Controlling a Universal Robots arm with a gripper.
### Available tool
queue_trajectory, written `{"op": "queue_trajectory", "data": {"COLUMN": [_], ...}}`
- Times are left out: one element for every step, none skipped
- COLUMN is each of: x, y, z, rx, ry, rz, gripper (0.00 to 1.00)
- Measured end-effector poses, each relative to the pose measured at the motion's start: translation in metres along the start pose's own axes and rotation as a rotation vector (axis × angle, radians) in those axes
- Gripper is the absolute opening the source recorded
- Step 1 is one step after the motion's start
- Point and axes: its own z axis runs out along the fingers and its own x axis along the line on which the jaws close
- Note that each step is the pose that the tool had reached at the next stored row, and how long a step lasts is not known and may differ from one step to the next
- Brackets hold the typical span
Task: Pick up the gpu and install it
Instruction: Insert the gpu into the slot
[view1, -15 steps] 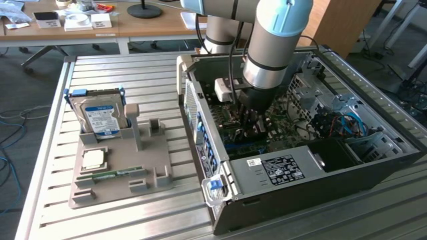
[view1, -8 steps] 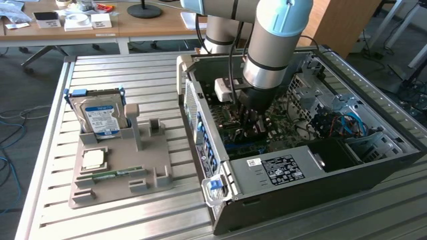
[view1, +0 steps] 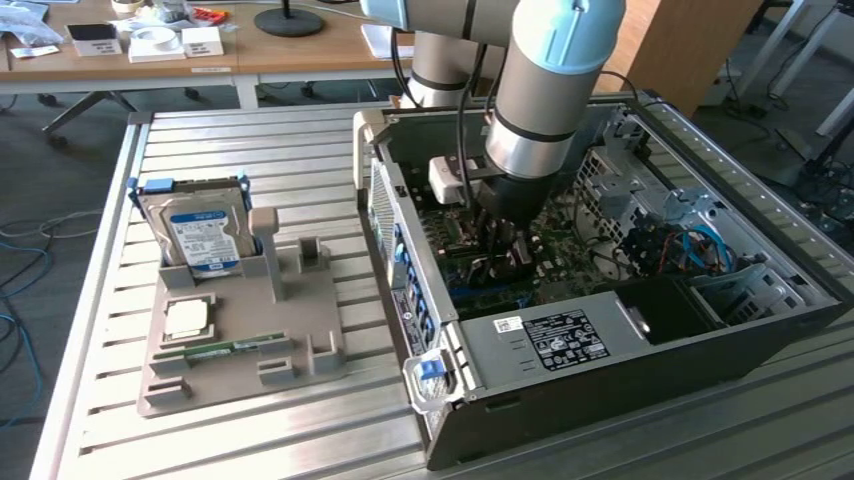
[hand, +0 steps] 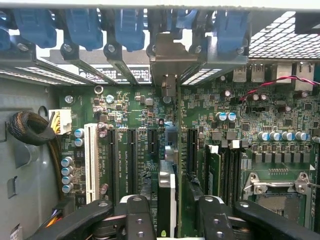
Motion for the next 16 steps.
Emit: {"op": "queue_trajectory", "data": {"x": [0.000, 0.000, 0.000, 0.000, -0.001, -0.001, -0.001, -0.001, -0.001, -0.001, -0.001, -0.001, -0.001, -0.001, -0.001, -0.001], "y": [0.0000, 0.0000, 0.0000, 0.0000, 0.0000, 0.0000, -0.0001, -0.0001, -0.0001, -0.0001, -0.0001, -0.0001, -0.0001, -0.0001, -0.0001, -0.0001], "z": [0.0000, -0.0002, -0.0014, -0.0036, -0.0069, -0.0103, -0.0138, -0.0166, -0.0188, -0.0191, -0.0191, -0.0190, -0.0191, -0.0191, -0.0191, -0.0191], "rx": [0.0000, -0.0001, -0.0002, -0.0001, -0.0001, 0.0000, 0.0000, -0.0001, -0.0001, 0.0000, 0.0000, 0.0001, 0.0001, 0.0000, 0.0000, 0.0000], "ry": [0.0000, 0.0002, 0.0002, 0.0000, 0.0001, 0.0000, 0.0000, 0.0000, 0.0001, -0.0001, -0.0001, -0.0002, -0.0002, -0.0001, -0.0001, -0.0001], "rz": [0.000, 0.000, 0.000, 0.000, 0.000, 0.000, 0.000, 0.000, 0.000, 0.000, 0.000, 0.000, 0.000, 0.000, 0.000, 0.000], "gripper": [0.40, 0.40, 0.40, 0.40, 0.40, 0.40, 0.40, 0.40, 0.40, 0.40, 0.40, 0.40, 0.40, 0.40, 0.40, 0.40]}}
